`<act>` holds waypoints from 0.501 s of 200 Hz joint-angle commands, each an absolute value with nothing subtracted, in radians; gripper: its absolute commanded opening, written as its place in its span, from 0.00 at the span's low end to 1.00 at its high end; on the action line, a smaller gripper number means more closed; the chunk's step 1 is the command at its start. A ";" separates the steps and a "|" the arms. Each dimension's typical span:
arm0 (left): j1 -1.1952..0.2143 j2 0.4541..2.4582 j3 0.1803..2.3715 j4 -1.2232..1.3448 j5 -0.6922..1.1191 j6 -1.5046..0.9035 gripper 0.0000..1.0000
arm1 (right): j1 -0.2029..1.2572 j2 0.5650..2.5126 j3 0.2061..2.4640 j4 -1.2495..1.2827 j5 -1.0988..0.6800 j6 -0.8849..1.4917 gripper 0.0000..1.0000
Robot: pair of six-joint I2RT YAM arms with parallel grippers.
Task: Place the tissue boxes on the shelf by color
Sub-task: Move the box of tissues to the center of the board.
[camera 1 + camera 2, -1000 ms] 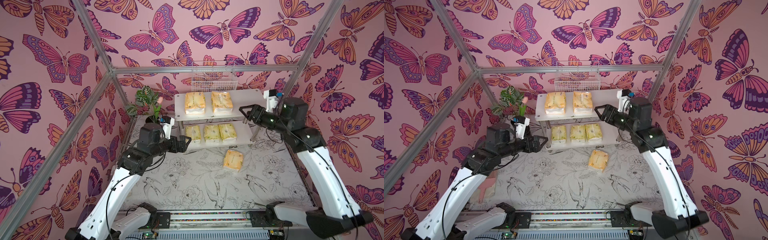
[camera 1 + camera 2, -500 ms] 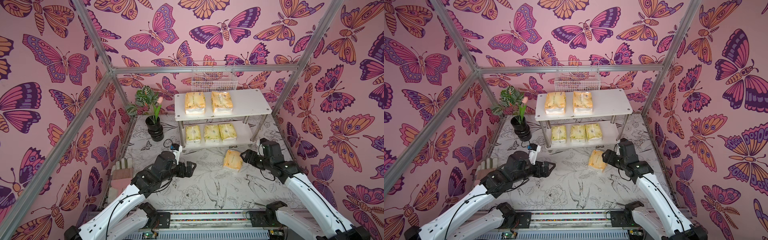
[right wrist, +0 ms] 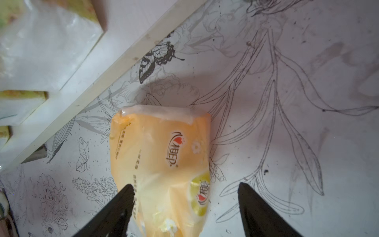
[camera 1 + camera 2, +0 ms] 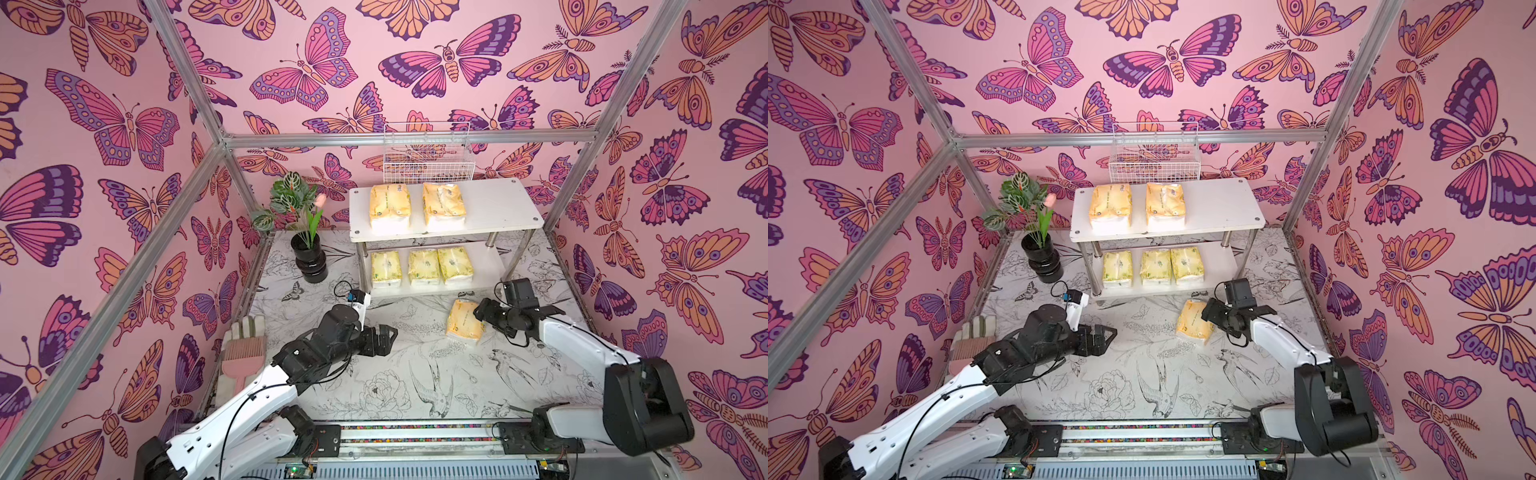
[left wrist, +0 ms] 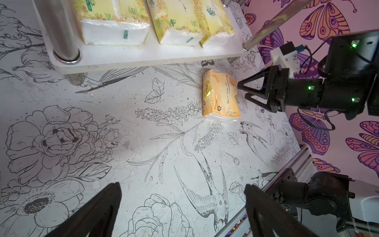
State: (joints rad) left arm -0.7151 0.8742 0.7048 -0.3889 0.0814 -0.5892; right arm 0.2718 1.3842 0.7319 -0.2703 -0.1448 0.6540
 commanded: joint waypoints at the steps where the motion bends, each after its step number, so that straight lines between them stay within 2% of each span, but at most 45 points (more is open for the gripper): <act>1: -0.723 0.876 0.687 -0.367 0.070 -0.595 1.00 | 0.265 1.440 0.781 -0.211 -0.179 0.633 0.83; 61: -0.730 0.896 0.688 -0.357 0.082 -0.592 1.00 | 0.277 1.563 0.813 -0.126 -0.281 0.618 0.78; 100: -0.735 0.918 0.690 -0.344 0.084 -0.591 0.99 | 0.378 1.612 0.841 -0.119 -0.282 0.606 0.77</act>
